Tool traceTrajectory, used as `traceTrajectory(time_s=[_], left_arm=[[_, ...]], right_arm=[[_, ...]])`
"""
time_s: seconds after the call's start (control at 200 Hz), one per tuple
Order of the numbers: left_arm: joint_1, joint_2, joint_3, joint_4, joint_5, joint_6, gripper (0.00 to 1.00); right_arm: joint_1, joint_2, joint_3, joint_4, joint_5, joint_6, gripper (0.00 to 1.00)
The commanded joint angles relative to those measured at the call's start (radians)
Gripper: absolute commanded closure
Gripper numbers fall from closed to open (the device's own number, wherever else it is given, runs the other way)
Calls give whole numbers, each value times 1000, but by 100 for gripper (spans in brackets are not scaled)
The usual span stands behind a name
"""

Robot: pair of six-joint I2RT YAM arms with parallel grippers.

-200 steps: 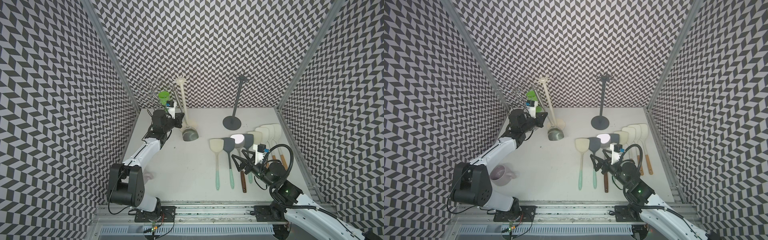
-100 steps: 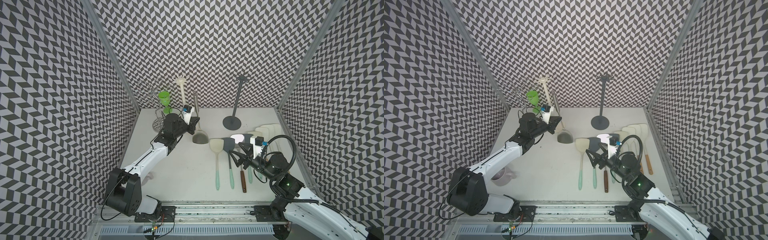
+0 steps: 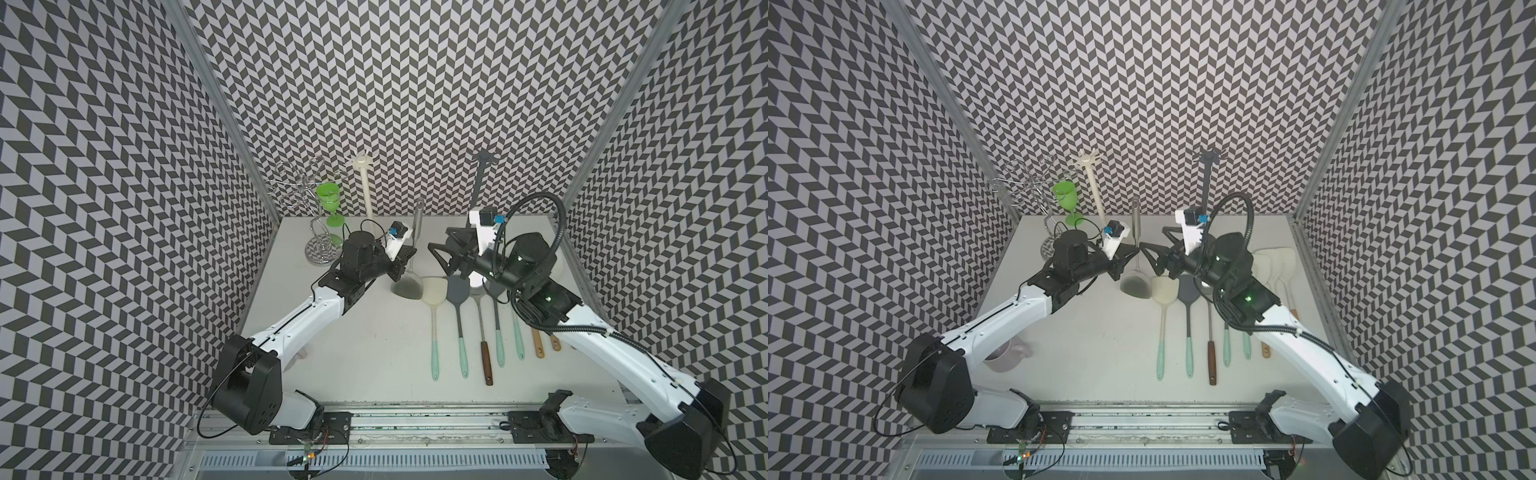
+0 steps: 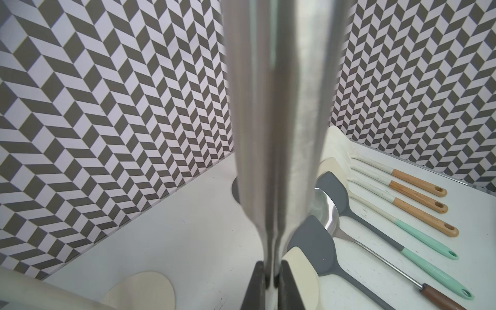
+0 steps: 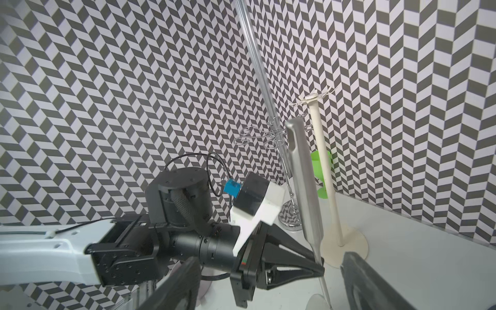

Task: Take the spatula off the kitchen utensil rack
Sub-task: Place the spatula at the center of the board.

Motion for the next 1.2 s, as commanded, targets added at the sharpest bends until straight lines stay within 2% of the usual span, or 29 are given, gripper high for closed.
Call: traceTrajectory(time_s=[0.0,0.215,0.376,0.486,0.546,0.631,0.656,0.856,0.941,0.981,1.001,1.087,1.112,1.132,1.192], left_arm=[[-12,-42,15,25,41,37,100],[-14,-55,12,22,51,43,100],[-14,-72,3,27,50,43,100],[-13,-81,-2,31,47,41,100],[-14,-86,-9,32,42,43,100],[-12,-89,-15,39,21,38,100],[-11,-90,-15,39,15,36,100],[-1,-92,6,46,-34,-31,100],[4,-102,9,62,-45,-89,100],[10,-107,9,72,-27,-116,94],[11,-111,7,79,-22,-133,88],[15,-121,5,95,-12,-227,40],[17,-124,8,92,-3,-257,30],[19,-127,12,86,1,-282,24],[22,-145,20,65,6,-370,15]], right_arm=[[-31,52,82,21,-88,9,21],[-45,163,198,30,-169,36,27],[-44,242,240,50,-178,64,29],[-43,299,265,89,-235,92,34],[-40,326,285,92,-255,100,42],[-35,346,300,90,-255,101,59],[-33,345,299,93,-252,102,65],[-31,324,270,136,-229,102,98],[-29,311,257,157,-199,97,100],[-31,301,246,168,-185,93,100],[-31,296,241,173,-176,92,100],[-29,262,194,224,-116,86,100],[-31,248,171,249,-96,86,100],[-30,236,150,272,-79,87,100],[-31,200,89,346,-29,87,100]])
